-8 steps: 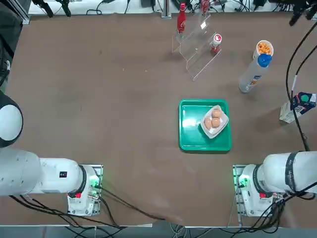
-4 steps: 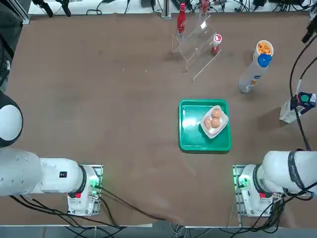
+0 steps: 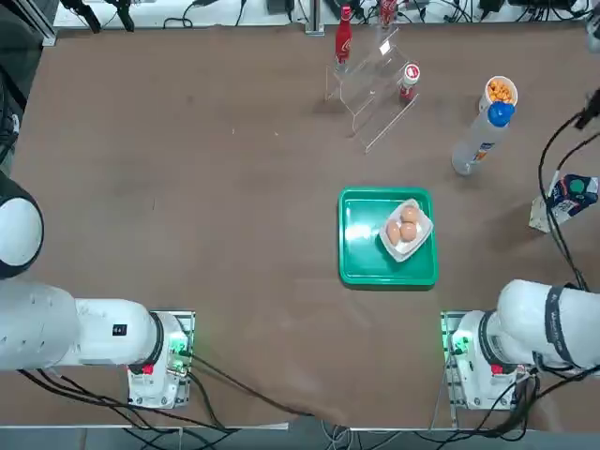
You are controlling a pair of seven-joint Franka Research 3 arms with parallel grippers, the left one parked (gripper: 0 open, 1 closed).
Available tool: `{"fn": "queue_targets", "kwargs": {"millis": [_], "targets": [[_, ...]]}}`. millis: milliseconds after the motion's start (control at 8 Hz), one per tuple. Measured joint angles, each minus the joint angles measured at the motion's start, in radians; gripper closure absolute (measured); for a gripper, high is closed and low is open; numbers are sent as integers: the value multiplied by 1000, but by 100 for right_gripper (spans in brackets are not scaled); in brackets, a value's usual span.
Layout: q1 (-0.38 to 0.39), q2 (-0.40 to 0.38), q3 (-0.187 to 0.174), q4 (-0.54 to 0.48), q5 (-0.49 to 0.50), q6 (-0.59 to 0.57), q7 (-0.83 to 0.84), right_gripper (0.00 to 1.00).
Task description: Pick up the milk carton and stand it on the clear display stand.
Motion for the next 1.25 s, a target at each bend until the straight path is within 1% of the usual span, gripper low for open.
{"fn": "queue_targets", "kwargs": {"millis": [250, 625, 875, 1250], "targets": [[-37, -19, 0, -69, -26, 39, -108, 0], [-95, -20, -1, -169, -58, 168, -237, 0], [-124, -21, -1, -212, -60, 198, -274, 0], [-126, -46, 1, -285, -117, 252, -305, 0]]}}
